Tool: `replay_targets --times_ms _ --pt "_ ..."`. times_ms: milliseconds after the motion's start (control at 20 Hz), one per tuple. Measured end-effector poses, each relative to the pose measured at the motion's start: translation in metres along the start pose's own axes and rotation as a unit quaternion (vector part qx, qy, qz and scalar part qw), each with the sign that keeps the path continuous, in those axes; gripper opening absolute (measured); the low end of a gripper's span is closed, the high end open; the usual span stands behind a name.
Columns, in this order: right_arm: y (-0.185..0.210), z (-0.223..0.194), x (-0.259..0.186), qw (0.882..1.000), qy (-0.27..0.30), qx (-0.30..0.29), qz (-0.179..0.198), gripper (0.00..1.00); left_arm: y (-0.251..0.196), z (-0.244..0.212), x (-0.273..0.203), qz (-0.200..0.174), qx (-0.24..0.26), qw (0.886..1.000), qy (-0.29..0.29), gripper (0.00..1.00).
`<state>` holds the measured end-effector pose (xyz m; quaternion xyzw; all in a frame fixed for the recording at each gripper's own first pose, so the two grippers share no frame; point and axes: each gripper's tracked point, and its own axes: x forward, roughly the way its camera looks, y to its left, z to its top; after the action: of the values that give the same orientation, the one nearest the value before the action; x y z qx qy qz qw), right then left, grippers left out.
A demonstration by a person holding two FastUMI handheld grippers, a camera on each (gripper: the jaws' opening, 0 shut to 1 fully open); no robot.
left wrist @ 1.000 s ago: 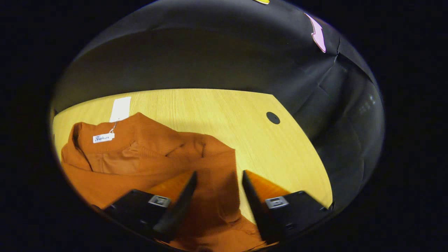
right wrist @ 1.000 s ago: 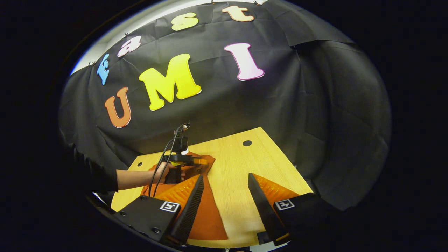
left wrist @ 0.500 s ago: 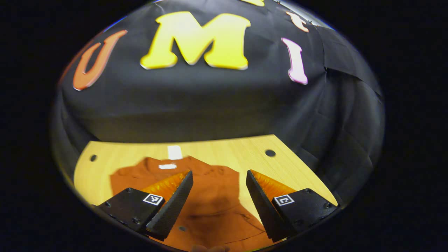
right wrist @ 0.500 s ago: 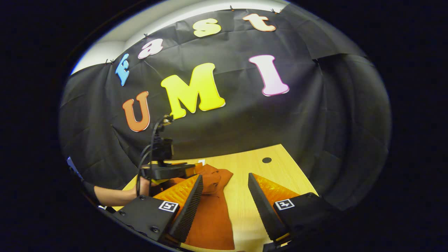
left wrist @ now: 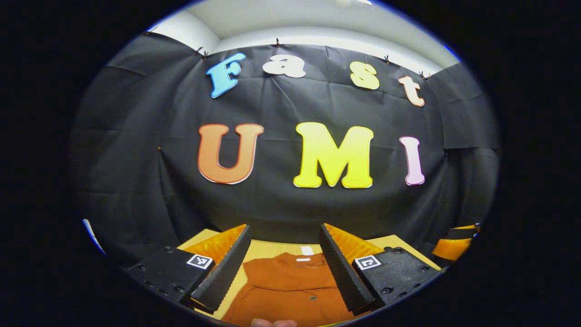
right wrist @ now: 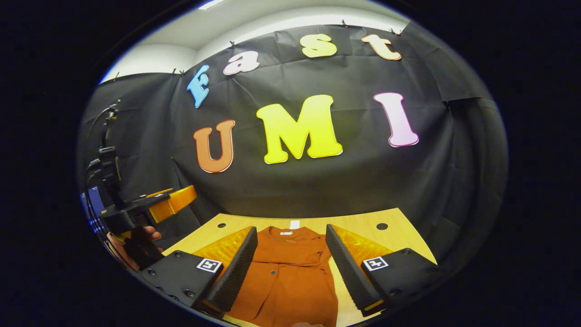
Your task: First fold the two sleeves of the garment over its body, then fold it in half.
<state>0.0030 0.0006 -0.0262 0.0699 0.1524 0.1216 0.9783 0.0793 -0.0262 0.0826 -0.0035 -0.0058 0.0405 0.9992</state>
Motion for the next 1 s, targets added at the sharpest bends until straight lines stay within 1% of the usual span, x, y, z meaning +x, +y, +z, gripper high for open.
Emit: replay_targets --times_ms 50,150,350,400,450,500,550,600,650,700,750,800,900,1000 --pt "0.006 -0.002 0.000 1.000 0.003 -0.001 0.001 0.96 0.019 -0.006 -0.007 0.000 0.008 1.000 -0.002 0.98" --pt "0.015 -0.006 -0.001 1.000 0.006 -0.002 0.000 0.96 0.038 -0.010 -0.019 0.002 0.014 1.000 -0.003 0.97" --pt "0.017 -0.019 -0.008 1.000 0.017 -0.011 -0.005 0.96 0.058 -0.023 -0.036 0.004 -0.008 1.000 0.012 0.98" --pt "0.014 -0.028 -0.011 1.000 0.027 -0.010 -0.006 0.96 0.060 -0.034 -0.038 -0.001 -0.015 1.000 0.027 0.98" --pt "0.009 -0.037 -0.014 0.999 0.037 -0.010 -0.006 0.94 0.064 -0.050 -0.043 -0.012 -0.019 0.999 0.048 0.98" --pt "0.001 -0.050 -0.020 0.998 0.053 -0.012 -0.010 0.94 0.068 -0.067 -0.048 -0.024 -0.024 0.997 0.068 0.98" --pt "-0.009 -0.064 -0.024 0.997 0.070 -0.013 -0.015 0.96 0.071 -0.087 -0.055 -0.040 -0.029 0.994 0.095 0.98" --pt "-0.020 -0.082 -0.031 0.996 0.090 -0.010 -0.021 0.96 0.071 -0.107 -0.062 -0.061 -0.037 0.990 0.125 0.98" --pt "-0.030 -0.101 -0.038 0.993 0.114 -0.001 -0.028 0.96 0.073 -0.131 -0.072 -0.086 -0.043 0.983 0.159 0.98" --pt "-0.038 -0.119 -0.045 0.990 0.136 0.011 -0.031 0.96 0.073 -0.157 -0.083 -0.108 -0.054 0.973 0.197 0.99" --pt "-0.048 -0.136 -0.050 0.987 0.155 0.020 -0.041 0.96 0.077 -0.180 -0.095 -0.130 -0.072 0.963 0.227 0.98" --pt "-0.062 -0.154 -0.054 0.984 0.171 0.018 -0.055 0.96 0.081 -0.208 -0.108 -0.142 -0.097 0.949 0.263 0.98" --pt "-0.086 -0.189 -0.064 0.975 0.206 0.021 -0.082 0.97 0.096 -0.265 -0.130 -0.134 -0.150 0.915 0.350 0.99" --pt "-0.098 -0.217 -0.072 0.966 0.238 0.042 -0.093 0.98 0.104 -0.302 -0.146 -0.132 -0.202 0.884 0.400 0.99"
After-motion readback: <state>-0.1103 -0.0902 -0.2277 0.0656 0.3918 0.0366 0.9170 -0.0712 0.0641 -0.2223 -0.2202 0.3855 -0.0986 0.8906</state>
